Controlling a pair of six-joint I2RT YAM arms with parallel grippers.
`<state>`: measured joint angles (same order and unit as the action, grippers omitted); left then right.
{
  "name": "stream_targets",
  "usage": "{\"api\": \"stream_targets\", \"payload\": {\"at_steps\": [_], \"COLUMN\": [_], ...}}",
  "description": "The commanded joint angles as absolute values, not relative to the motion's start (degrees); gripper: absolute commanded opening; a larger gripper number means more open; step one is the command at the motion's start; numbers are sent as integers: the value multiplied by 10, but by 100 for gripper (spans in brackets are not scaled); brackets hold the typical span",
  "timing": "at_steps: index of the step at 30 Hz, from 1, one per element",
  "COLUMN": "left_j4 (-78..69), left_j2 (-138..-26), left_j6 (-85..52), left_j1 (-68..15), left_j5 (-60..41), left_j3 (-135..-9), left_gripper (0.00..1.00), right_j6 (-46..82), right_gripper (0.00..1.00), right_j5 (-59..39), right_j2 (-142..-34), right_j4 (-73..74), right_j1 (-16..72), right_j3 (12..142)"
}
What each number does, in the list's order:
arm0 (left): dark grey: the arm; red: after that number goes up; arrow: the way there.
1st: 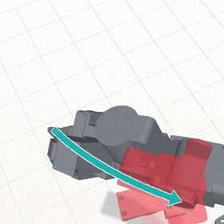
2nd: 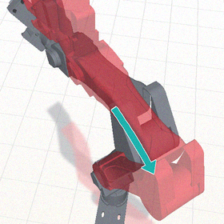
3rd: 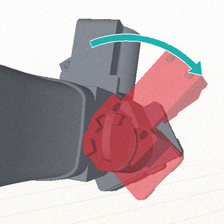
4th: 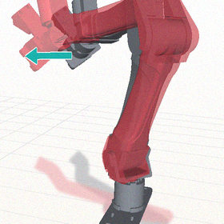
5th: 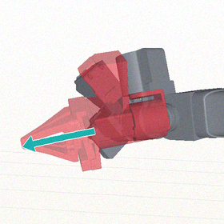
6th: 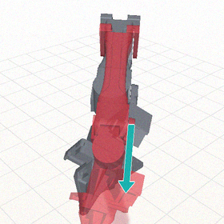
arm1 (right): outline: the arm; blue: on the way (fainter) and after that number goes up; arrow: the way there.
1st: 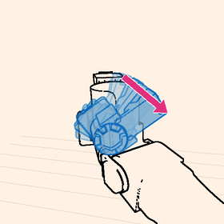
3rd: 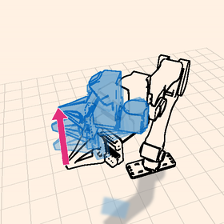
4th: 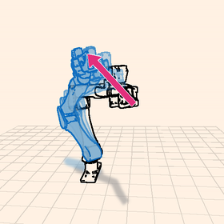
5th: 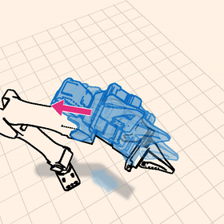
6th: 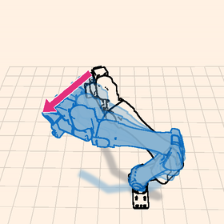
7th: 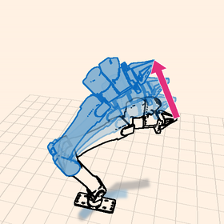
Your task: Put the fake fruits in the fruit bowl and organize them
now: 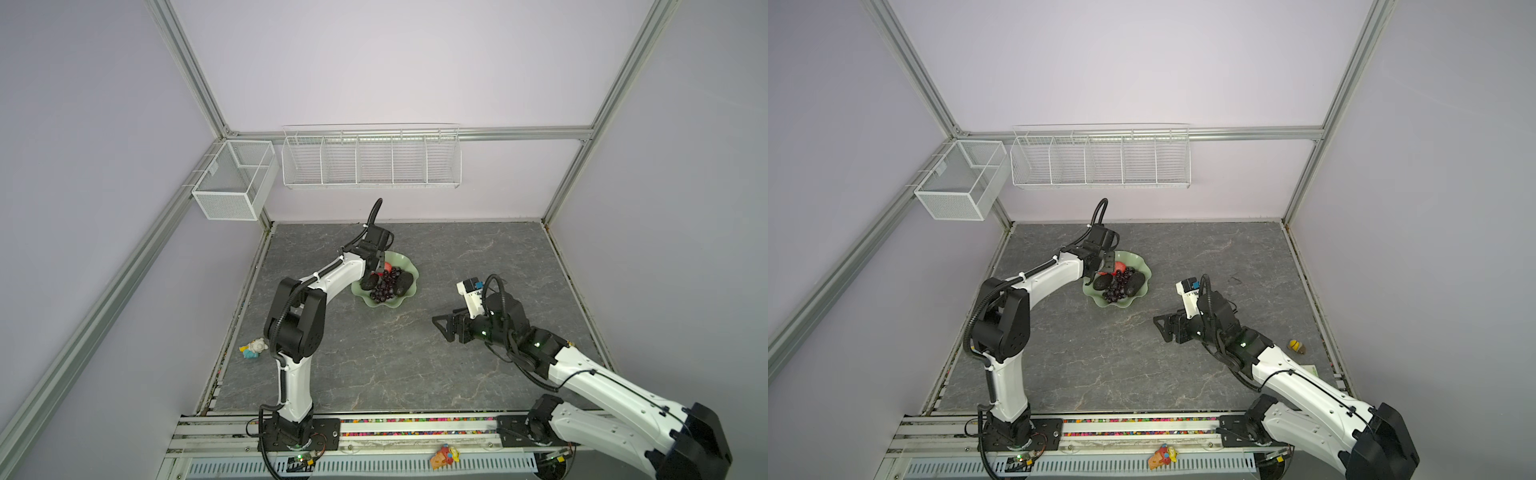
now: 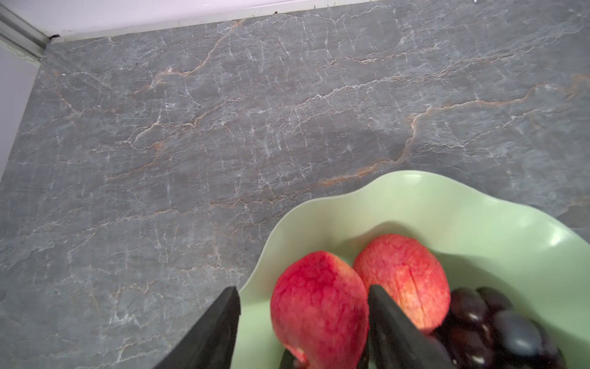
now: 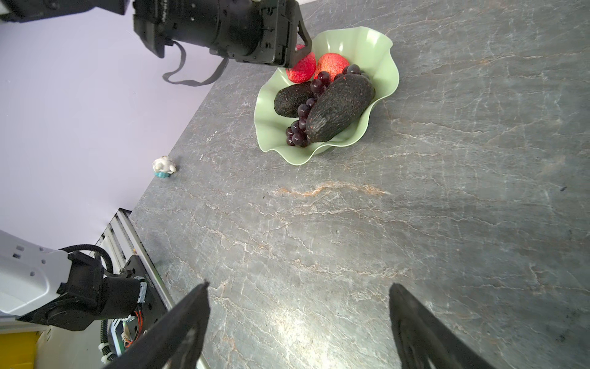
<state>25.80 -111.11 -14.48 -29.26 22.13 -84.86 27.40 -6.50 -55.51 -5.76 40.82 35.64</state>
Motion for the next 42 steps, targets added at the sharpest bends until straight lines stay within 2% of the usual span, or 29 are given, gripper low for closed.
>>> {"api": "stream_targets", "payload": {"at_steps": [1,4,7,10,11,14,18,21,26,31,38,39,41,42], "left_j4": [205,151,139,116,113,115,38,-64,-272,-357,-640,-714,-808,-806], "left_j2": [-1016,-917,-819,-725,-693,-602,-500,-466,-533,-648,-847,-884,-916,-913], "left_j6": [-152,-153,-156,-159,-165,-179,-131,-86,-32,-29,67,73,62,58], "left_j1": [-290,-290,-287,-276,-270,-233,-198,-197,-191,-180,-163,-150,-143,-140], "left_j5": [206,200,264,366,418,497,523,535,486,446,355,330,332,321], "left_j3": [-794,-708,-623,-517,-480,-389,-274,-204,-129,-157,-153,-144,-103,-92], "left_gripper": [65,66,71,85,99,99,99,99,98,99,99,99,99,99], "right_j6": [264,236,198,178,172,160,139,109,82,62,3,-8,-39,-51], "right_gripper": [89,89,89,89,89,89,89,89,89,89,89,89,89,89], "right_j5": [-77,-88,-29,47,81,177,252,297,316,272,199,182,165,166], "right_j2": [-548,-563,-564,-542,-533,-510,-489,-491,-525,-601,-701,-717,-739,-752], "right_j4": [-69,-117,-163,-148,-134,-92,-19,28,123,244,423,449,465,490], "right_j1": [392,352,311,257,239,183,122,101,86,79,76,76,76,74], "right_j3": [359,384,408,394,382,343,281,239,184,160,157,156,165,164]}}
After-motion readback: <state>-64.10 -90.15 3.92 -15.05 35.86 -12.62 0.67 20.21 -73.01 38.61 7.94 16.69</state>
